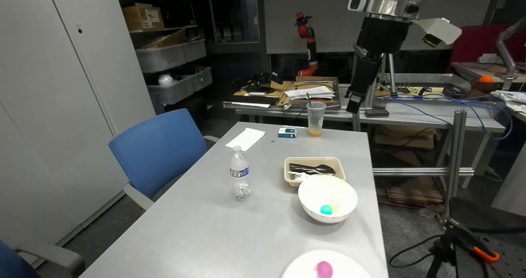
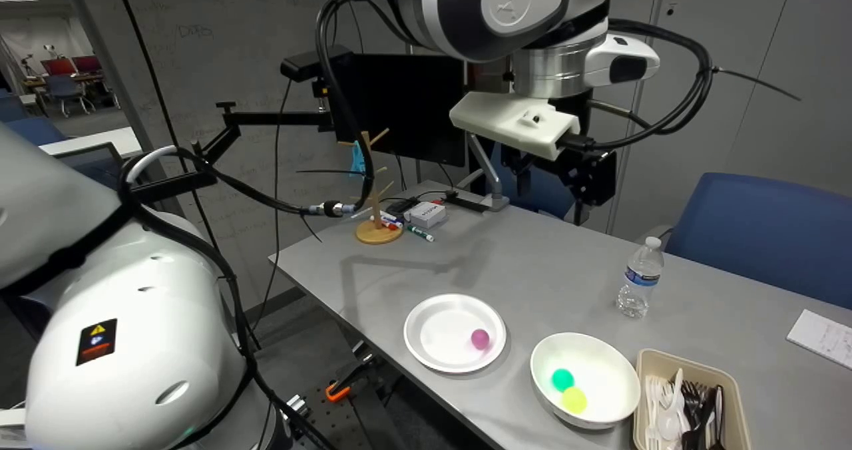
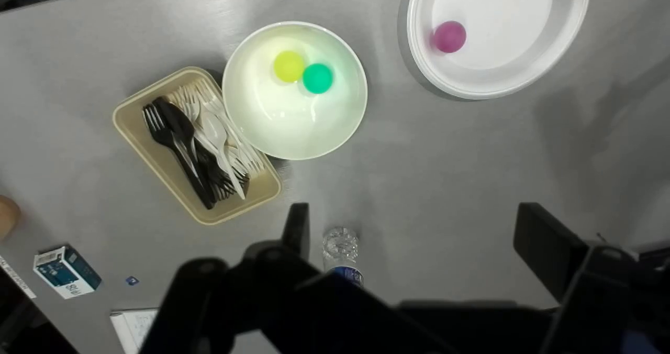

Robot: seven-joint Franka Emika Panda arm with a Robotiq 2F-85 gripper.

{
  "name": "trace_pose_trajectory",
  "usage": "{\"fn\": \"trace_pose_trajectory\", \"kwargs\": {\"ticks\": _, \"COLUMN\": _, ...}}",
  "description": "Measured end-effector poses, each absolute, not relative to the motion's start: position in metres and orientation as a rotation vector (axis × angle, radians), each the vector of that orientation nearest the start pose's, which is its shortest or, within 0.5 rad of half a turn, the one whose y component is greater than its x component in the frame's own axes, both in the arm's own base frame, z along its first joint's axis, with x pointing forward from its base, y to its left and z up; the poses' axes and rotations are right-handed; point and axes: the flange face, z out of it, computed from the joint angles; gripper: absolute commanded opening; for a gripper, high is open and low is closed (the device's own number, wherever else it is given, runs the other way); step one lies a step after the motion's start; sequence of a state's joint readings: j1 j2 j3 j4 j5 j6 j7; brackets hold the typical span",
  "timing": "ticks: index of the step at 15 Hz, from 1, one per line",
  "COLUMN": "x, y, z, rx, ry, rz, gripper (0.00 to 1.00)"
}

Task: Put the green ball on the plate

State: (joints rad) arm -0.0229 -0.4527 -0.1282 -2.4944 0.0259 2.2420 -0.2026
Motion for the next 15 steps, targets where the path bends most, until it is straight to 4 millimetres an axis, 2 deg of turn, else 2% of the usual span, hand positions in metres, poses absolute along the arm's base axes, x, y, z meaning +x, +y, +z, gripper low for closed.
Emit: {"fn": "trace_pose_trajectory", "kwargs": {"ticks": 15, "x": 0.4163, "y": -0.0668, "z": 0.4601, "rx": -3.098, "ry": -0.03, "rz": -0.275, "gripper": 1.0}}
